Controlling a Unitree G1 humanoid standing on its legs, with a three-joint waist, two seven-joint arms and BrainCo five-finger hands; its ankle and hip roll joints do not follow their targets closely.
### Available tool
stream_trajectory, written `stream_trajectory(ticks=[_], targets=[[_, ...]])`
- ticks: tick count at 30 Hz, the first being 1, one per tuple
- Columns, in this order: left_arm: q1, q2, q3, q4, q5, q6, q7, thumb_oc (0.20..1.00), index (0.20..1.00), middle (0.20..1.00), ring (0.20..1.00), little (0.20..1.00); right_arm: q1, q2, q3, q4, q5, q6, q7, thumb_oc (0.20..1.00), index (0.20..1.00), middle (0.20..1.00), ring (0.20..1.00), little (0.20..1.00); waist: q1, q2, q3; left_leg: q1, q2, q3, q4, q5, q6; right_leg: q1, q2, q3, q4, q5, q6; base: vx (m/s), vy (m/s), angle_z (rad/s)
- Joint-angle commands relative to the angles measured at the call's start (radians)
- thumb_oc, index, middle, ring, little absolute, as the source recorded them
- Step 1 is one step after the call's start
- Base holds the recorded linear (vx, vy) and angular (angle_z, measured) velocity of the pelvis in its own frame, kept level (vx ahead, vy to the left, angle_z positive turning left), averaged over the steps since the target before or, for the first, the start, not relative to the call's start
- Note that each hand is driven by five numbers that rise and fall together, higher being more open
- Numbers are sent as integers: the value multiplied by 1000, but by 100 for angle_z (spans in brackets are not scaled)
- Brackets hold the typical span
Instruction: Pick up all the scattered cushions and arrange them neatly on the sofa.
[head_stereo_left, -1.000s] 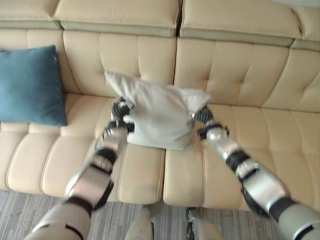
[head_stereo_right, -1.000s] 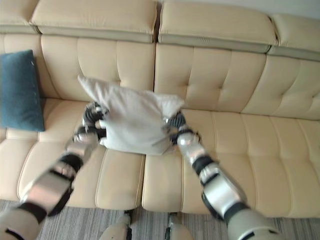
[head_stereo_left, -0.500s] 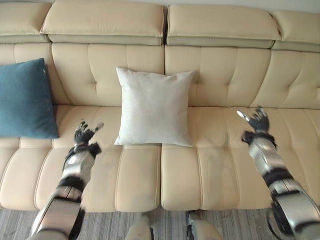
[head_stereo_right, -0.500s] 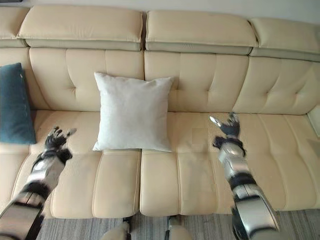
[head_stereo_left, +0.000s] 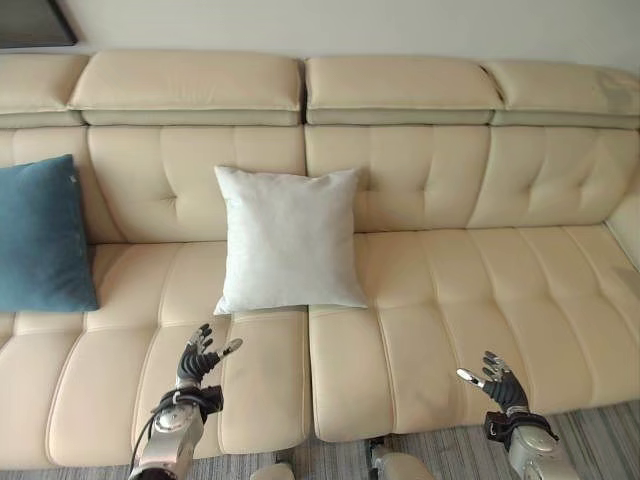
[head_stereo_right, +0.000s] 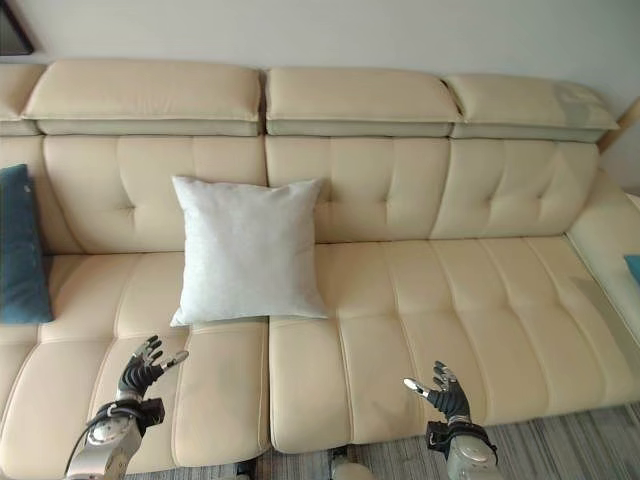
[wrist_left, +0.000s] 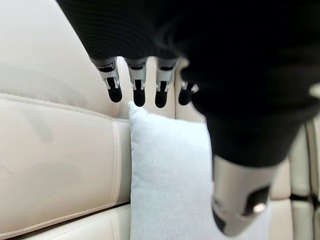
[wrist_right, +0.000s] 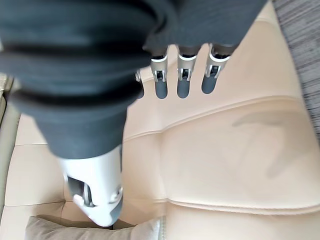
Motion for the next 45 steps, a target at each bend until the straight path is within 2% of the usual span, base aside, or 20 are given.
stream_trajectory(ticks=[1, 4, 7, 10, 12, 13, 17, 20, 23, 24, 25, 26, 27, 28, 29, 31, 32, 33, 39, 45], targets=[[-64, 13, 13, 20, 21, -33, -21, 1000, 1000, 1000, 1000, 1000, -79, -26, -22, -10, -17, -37, 16, 1000, 1000, 1000, 1000, 1000, 19, 64, 27, 20, 28, -8, -2, -120, 10, 98, 3, 26, 293, -187, 48, -237, -87, -6], [-55, 9, 7, 27, 12, -34, -30, 1000, 1000, 1000, 1000, 1000, -69, -27, -16, -23, -14, -41, 20, 1000, 1000, 1000, 1000, 1000, 25, 57, 12, 11, 27, -8, -2, -109, 9, 136, 8, 46, 325, -190, 45, -116, -99, -9], [-46, 10, 7, 25, 8, -33, -26, 1000, 1000, 1000, 1000, 1000, -87, -27, -1, -24, -17, -37, 14, 1000, 1000, 1000, 1000, 1000, 51, 23, -2, -25, 16, 1, 12, -86, 6, 215, -1, 52, 260, -186, 41, -202, -150, -12], [-58, 7, 7, 37, 0, -36, -21, 1000, 1000, 1000, 1000, 1000, -103, -22, 36, -28, -25, -38, 12, 1000, 1000, 1000, 1000, 1000, 74, 3, -17, -75, 41, 28, 27, -55, -9, 260, 16, 23, 138, -276, 14, -274, -231, -27], [-54, 3, 0, 37, -5, -29, -22, 1000, 1000, 1000, 1000, 1000, -92, -37, 67, -65, -42, -41, 13, 1000, 1000, 1000, 1000, 1000, 84, 10, 2, -126, 92, 17, 42, 21, -54, 279, 81, -4, 74, -351, -43, -378, -341, -20], [-53, 3, 0, 36, -5, -29, -22, 1000, 1000, 1000, 1000, 1000, -92, -38, 67, -65, -42, -40, 13, 1000, 1000, 1000, 1000, 1000, 83, 11, 2, -127, 92, 16, 42, 22, -54, 278, 82, -5, 75, -351, -43, -288, -234, 8], [-61, -7, -17, 32, -2, -26, -20, 1000, 1000, 1000, 1000, 1000, -91, -44, 84, -65, -46, -50, 3, 1000, 1000, 1000, 1000, 1000, 75, 33, 51, -147, 126, -11, 21, 76, -90, 269, 138, -33, 85, -368, -77, -274, -191, 22], [-77, -9, -28, 25, 4, -28, -14, 1000, 1000, 1000, 1000, 1000, -83, -43, 82, -58, -40, -49, -10, 1000, 1000, 1000, 1000, 1000, 58, 25, 80, -158, 132, 2, 63, 44, -90, 247, 131, -59, 108, -351, -86, -229, -80, 34], [-77, -13, -36, 20, 7, -31, -20, 1000, 1000, 1000, 1000, 1000, -75, -40, 82, -60, -30, -46, 3, 1000, 1000, 1000, 1000, 1000, 35, 1, 67, -120, 121, -25, 186, -50, -69, 220, 92, -81, 105, -307, -79, -188, -17, 30], [-77, -14, -39, 9, 4, -32, -22, 1000, 1000, 1000, 1000, 1000, -76, -41, 85, -59, -24, -48, 7, 1000, 1000, 1000, 1000, 1000, 31, -7, 67, -103, 109, -42, 237, -102, -65, 214, 79, -79, 102, -299, -79, -83, 3, 13], [-77, -14, -39, 9, 4, -32, -22, 1000, 1000, 1000, 1000, 1000, -76, -41, 84, -59, -24, -48, 7, 1000, 1000, 1000, 1000, 1000, 30, -6, 65, -107, 110, -44, 238, -101, -65, 211, 80, -81, 102, -297, -80, -83, 23, 0], [-75, -19, -45, 1, -3, -33, -28, 1000, 1000, 1000, 1000, 1000, -83, -43, 85, -58, -17, -51, 13, 1000, 1000, 1000, 1000, 1000, 24, -14, 59, -80, 87, -75, 311, -154, -64, 199, 65, -76, 97, -285, -79, -52, 40, 4], [-74, -21, -48, 0, -8, -34, -29, 1000, 1000, 1000, 1000, 1000, -85, -43, 85, -59, -14, -50, 15, 1000, 1000, 1000, 1000, 1000, 19, -14, 56, -67, 83, -86, 334, -170, -65, 194, 62, -77, 96, -283, -80, -39, 94, 24], [-71, -24, -49, -5, -9, -35, -31, 1000, 1000, 1000, 1000, 1000, -85, -44, 85, -61, -9, -52, 20, 1000, 1000, 1000, 1000, 1000, 11, -6, 50, -17, 82, -83, 302, -197, -64, 191, 65, -75, 96, -286, -77, 47, 166, 24], [-56, -31, -65, -17, 5, -24, -44, 1000, 1000, 1000, 1000, 1000, -66, -42, 83, -61, -12, -46, 28, 1000, 1000, 1000, 1000, 1000, -2, 15, 32, 37, 80, -67, 217, -189, -57, 191, 75, -77, 94, -285, -71, 58, 188, 14], [-53, -31, -69, -16, 13, -22, -43, 1000, 1000, 1000, 1000, 1000, -61, -40, 82, -61, -14, -46, 29, 1000, 1000, 1000, 1000, 1000, -8, 22, 25, 58, 80, -58, 175, -184, -54, 189, 79, -79, 97, -285, -69, 18, 146, -1], [-54, -36, -87, -28, 24, -17, -50, 1000, 1000, 1000, 1000, 1000, -58, -38, 82, -58, -16, -45, 29, 1000, 1000, 1000, 1000, 1000, -21, 40, 17, 86, 66, -66, 92, -178, -47, 174, 81, -78, 105, -286, -62, -42, 164, 2], [-57, -35, -92, -32, 29, -16, -53, 1000, 1000, 1000, 1000, 1000, -60, -35, 84, -55, -16, -43, 28, 1000, 1000, 1000, 1000, 1000, -27, 45, 15, 93, 61, -65, 70, -172, -45, 166, 79, -79, 109, -285, -58, -66, 216, 15], [-54, -35, -113, -46, 50, -6, -69, 1000, 1000, 1000, 1000, 1000, -53, -10, 101, -58, -23, -31, 32, 1000, 1000, 1000, 1000, 1000, -39, 58, 4, 126, 39, -35, 22, -173, -29, 146, 67, -50, 109, -256, -34, -59, 126, -10], [-50, -37, -124, -35, 61, 1, -75, 1000, 1000, 1000, 1000, 1000, -40, 16, 99, -57, -22, -17, 23, 1000, 1000, 1000, 1000, 1000, -72, 65, 11, 146, 19, 47, 19, -193, -1, 104, 49, 18, 123, -212, 3, -93, 116, -59]])
